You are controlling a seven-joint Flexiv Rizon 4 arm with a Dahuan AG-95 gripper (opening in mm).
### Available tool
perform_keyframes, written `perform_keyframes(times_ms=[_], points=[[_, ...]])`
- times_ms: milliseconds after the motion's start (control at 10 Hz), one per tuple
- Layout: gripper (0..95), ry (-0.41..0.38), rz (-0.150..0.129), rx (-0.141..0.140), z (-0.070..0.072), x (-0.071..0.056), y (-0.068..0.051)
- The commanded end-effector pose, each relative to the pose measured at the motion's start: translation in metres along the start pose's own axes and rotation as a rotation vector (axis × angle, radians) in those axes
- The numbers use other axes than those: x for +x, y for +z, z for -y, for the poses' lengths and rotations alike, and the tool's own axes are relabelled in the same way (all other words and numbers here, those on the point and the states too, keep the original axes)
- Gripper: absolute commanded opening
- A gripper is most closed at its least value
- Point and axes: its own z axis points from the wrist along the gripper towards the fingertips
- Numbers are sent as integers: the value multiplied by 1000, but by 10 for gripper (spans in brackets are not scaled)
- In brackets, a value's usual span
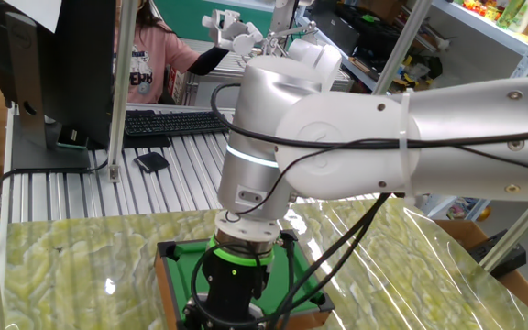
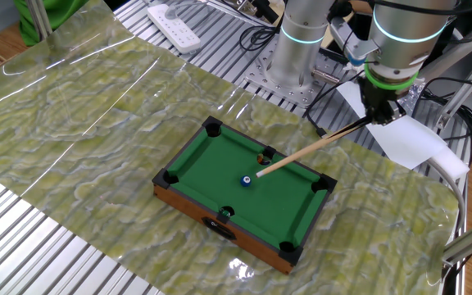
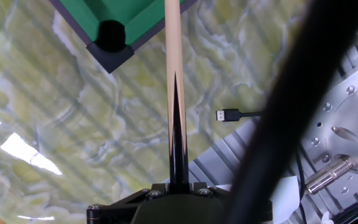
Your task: Hit the pool ball
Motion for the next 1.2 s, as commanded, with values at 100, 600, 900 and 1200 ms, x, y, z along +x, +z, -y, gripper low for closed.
perform_keyframes(times_ms=[100, 600, 900, 1200], points=[[0, -8, 1, 0, 2, -6, -1], [0, -18, 15, 17, -5, -29, -7], [0, -29, 20, 28, -4, -39, -16], [0, -29, 13, 29, -3, -42, -18]])
